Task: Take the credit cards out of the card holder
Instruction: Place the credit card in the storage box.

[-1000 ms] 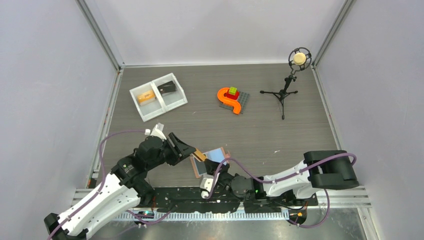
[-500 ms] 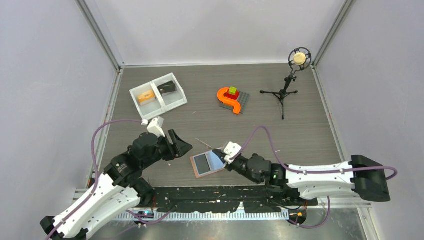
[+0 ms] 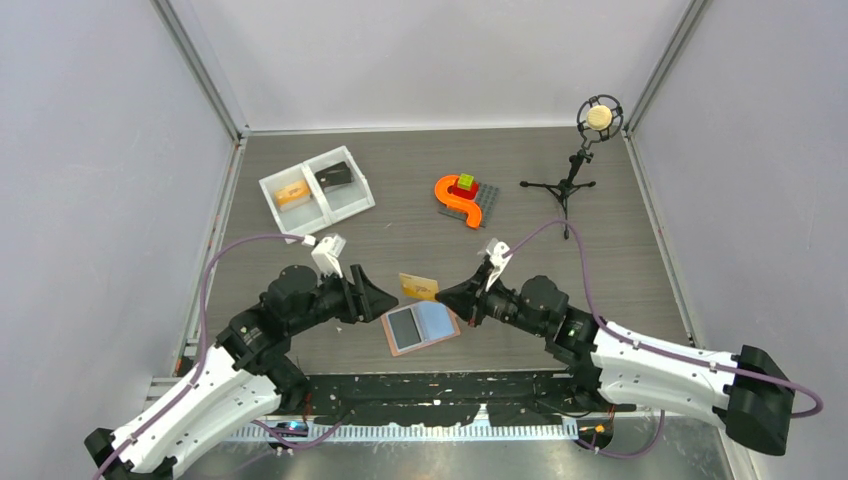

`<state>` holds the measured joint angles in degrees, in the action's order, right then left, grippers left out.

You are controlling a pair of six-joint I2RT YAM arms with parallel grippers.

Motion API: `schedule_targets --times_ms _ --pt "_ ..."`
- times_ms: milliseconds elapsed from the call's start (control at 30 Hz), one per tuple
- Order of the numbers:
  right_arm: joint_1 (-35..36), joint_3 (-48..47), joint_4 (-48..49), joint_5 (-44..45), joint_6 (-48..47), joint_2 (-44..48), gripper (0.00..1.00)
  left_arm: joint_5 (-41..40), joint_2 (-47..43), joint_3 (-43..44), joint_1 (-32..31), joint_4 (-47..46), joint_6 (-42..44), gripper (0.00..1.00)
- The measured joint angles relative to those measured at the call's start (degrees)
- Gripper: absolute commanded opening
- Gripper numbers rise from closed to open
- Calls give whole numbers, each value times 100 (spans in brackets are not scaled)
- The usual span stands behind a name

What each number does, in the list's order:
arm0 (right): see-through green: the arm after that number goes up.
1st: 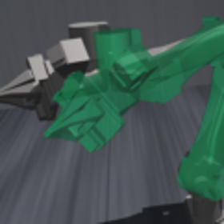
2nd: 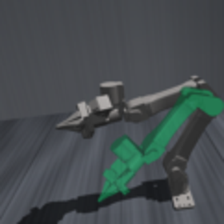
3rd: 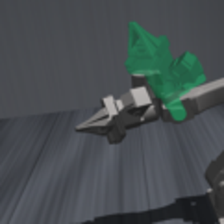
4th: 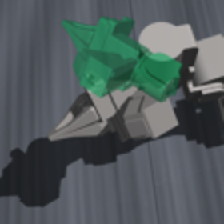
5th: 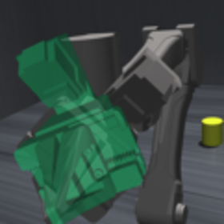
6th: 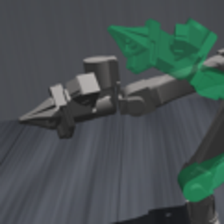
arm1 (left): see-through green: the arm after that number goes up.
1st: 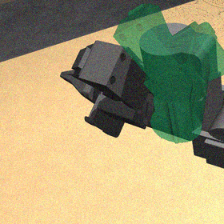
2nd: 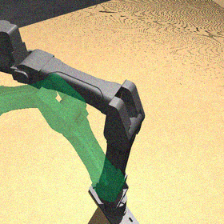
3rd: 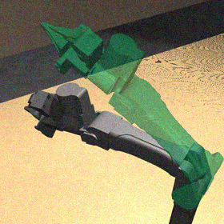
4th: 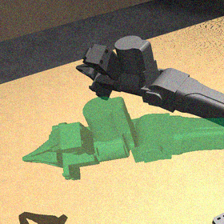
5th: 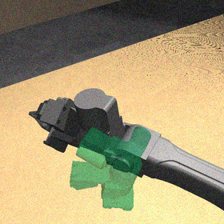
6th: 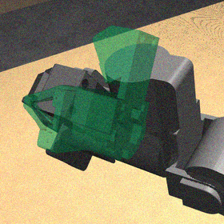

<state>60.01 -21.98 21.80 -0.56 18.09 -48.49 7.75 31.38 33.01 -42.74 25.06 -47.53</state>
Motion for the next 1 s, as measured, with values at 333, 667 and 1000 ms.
schedule_targets --times_ms 333,667,1000 --pt "-999 46 660 -1845 1438 -20 5 411 33 -57 0 -400 -44 56" --pt "-1244 127 1502 -2883 2212 -374 5 546 31 -79 129 -610 -184 46" --pt "-1368 197 1738 -3040 2417 -586 6 868 -282 -317 417 -1005 -616 0"
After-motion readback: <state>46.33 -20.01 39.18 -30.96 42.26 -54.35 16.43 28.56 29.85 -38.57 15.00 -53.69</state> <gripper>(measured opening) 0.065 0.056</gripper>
